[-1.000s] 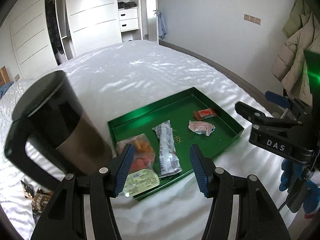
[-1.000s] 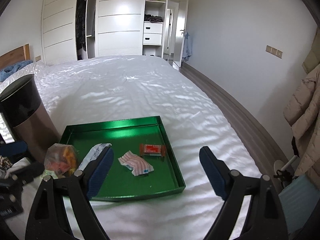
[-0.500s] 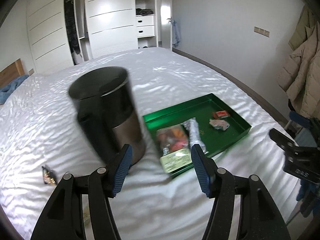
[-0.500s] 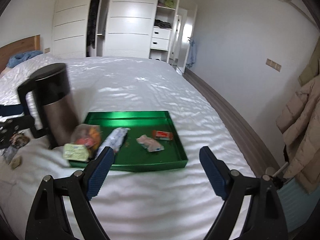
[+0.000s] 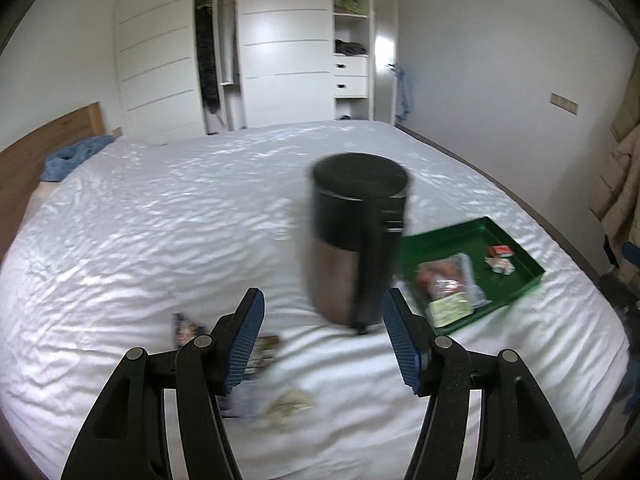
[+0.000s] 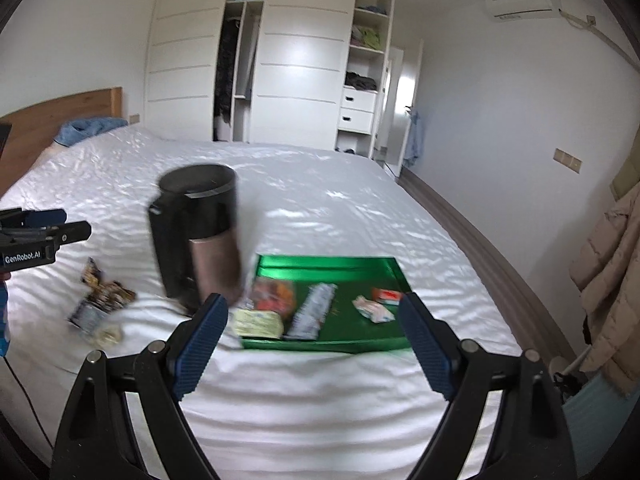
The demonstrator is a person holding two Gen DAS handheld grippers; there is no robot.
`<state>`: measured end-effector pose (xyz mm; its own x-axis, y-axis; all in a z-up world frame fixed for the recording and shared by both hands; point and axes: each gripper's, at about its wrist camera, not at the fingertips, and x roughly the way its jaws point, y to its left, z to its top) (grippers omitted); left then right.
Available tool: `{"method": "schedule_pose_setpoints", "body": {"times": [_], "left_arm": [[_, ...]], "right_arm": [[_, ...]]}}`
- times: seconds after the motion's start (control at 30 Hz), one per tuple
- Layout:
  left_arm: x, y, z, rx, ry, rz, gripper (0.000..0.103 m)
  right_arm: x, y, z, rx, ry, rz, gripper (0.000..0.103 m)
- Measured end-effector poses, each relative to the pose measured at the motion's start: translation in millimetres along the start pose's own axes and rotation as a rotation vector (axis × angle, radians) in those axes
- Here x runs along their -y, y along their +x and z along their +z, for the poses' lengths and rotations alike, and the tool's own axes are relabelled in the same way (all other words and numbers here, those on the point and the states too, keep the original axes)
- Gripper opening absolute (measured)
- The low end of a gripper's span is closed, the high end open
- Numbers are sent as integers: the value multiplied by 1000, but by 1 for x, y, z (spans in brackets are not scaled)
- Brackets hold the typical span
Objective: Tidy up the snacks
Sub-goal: 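Withdraw both open grippers from the tray back toward the remaining snacks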
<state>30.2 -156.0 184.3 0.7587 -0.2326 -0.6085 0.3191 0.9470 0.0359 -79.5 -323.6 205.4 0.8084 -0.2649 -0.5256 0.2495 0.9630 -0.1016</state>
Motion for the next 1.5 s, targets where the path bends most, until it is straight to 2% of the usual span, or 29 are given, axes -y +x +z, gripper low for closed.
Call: {"method": "schedule_pose_setpoints", "body": {"times": [0.1, 0.2, 0.33, 0.47, 0.6, 0.7, 0.8, 1.0, 1.13, 1.3, 1.5], "left_arm": [[-43, -16, -10, 14, 6, 65, 57], [-90, -30, -19, 19, 6, 161, 58], [-156, -55, -33, 30, -58, 261, 58], [-202, -71, -50, 30, -119, 321, 59], [-229, -74, -74, 9, -209, 316, 59], [-227, -66, -87, -15, -216, 303, 59], [-210, -47, -98, -63, -201, 258, 59], [-156, 13, -112, -176, -137, 141, 59], [-122, 58, -114, -253, -85, 89, 59], [-101, 116, -124, -355, -64, 79, 59], [-102, 163, -134, -429, -91, 81, 60]], "right_arm": [[-19, -11, 9, 22, -6, 25, 103], [-40, -17, 17, 38, -8, 59, 103], [-67, -20, 24, 48, -11, 95, 103], [-98, -20, 27, 49, -32, 143, 103], [-126, -16, 21, 34, -61, 189, 103], [-149, -5, 8, -2, -95, 228, 103], [-165, 11, -8, -49, -116, 265, 103], [-196, 57, -47, -157, -167, 351, 103], [-212, 85, -67, -213, -196, 393, 103], [-221, 117, -85, -268, -200, 455, 103], [-230, 148, -94, -314, -198, 508, 103]]}}
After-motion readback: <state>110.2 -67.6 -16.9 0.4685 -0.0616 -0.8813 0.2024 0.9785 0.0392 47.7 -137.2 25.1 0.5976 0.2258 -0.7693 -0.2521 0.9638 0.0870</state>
